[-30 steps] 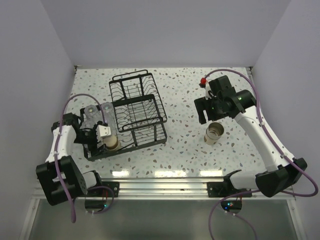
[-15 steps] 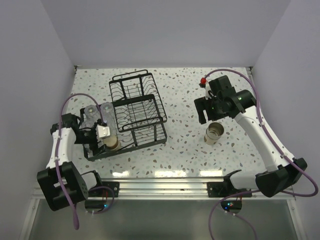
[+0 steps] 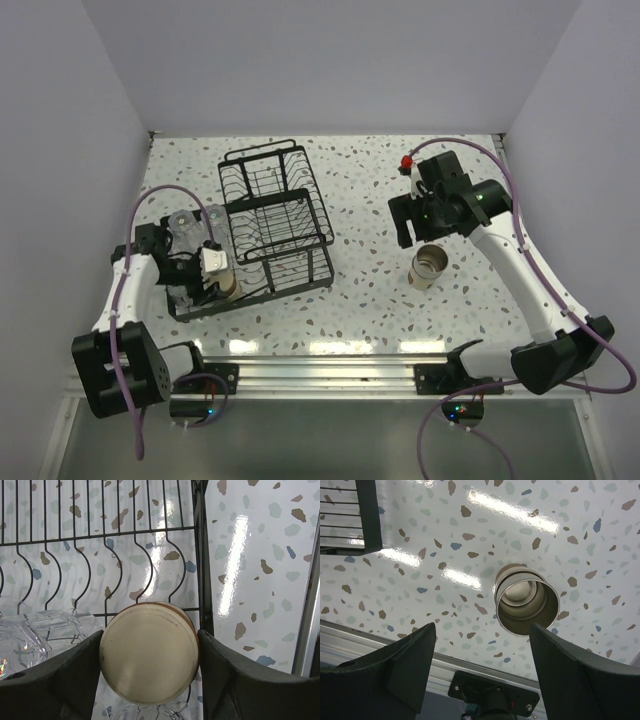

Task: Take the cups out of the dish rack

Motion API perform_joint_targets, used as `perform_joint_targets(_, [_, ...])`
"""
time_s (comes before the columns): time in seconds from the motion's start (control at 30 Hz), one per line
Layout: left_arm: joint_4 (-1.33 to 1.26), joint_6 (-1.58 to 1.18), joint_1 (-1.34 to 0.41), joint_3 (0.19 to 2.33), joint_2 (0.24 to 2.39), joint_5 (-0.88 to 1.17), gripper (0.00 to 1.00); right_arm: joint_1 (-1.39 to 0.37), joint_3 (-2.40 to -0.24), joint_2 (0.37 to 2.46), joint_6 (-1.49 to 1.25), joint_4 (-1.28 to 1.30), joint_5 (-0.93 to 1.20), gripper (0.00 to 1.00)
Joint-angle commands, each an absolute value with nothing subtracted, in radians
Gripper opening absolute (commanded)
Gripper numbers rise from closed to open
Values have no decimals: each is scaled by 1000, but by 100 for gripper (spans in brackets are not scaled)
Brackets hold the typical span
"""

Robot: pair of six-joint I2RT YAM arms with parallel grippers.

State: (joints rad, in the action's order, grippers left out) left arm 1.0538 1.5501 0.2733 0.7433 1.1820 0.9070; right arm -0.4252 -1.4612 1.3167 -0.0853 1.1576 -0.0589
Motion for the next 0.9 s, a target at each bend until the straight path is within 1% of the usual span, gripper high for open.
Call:
perform_joint_targets(0.0, [1069,1552,270,768,1166,887,39,-423,-1457,1290,-63,1143,-44,79])
perform_joint_targets(0.07, [1104,1560,271,787,1160,882,28,-422,-1457,1287,-63,1143,-45,79])
perform_joint_targets(0.1, [1117,1554,273,813,1157,885,16,-422,-1456,1285,-63,1143,-43,79])
perform_joint_targets(0.13, [1127,1545,273,828,1146,906,10,-423,-1456,1285,-63,1143,-43,79])
perform_joint_targets(0.2, [1170,1497,275,894,1120,939,4,-422,-1459,1282,-63,1143,-35,79])
perform_joint_targets(0.3, [1198,1383,273,981,1088,986,2,-423,-1459,1276,-63,1137,-20,79])
perform_joint_targets(0.37, [1178,1264,273,1031,1052,968,0,-423,-1460,1272,-63,1135,-3,79])
perform_joint_targets(0.53, [1123,1030,273,1115,980,814,0,-422,-1485,1275,-67,1137,-3,79])
perform_joint_targets(0.63, [1060,898,273,1190,950,753,0,-423,-1505,1272,-77,1128,-2,79])
perform_joint_targets(0.7, [1010,827,273,1262,942,749,0,-422,-1516,1263,-87,1105,24,79])
perform_joint_targets(0.73, [964,748,273,1285,939,753,0,-423,-1529,1258,-97,1095,38,79])
perform_joint_targets(0.87, [843,561,273,1394,956,756,0,-425,-1549,1233,-144,1002,153,78])
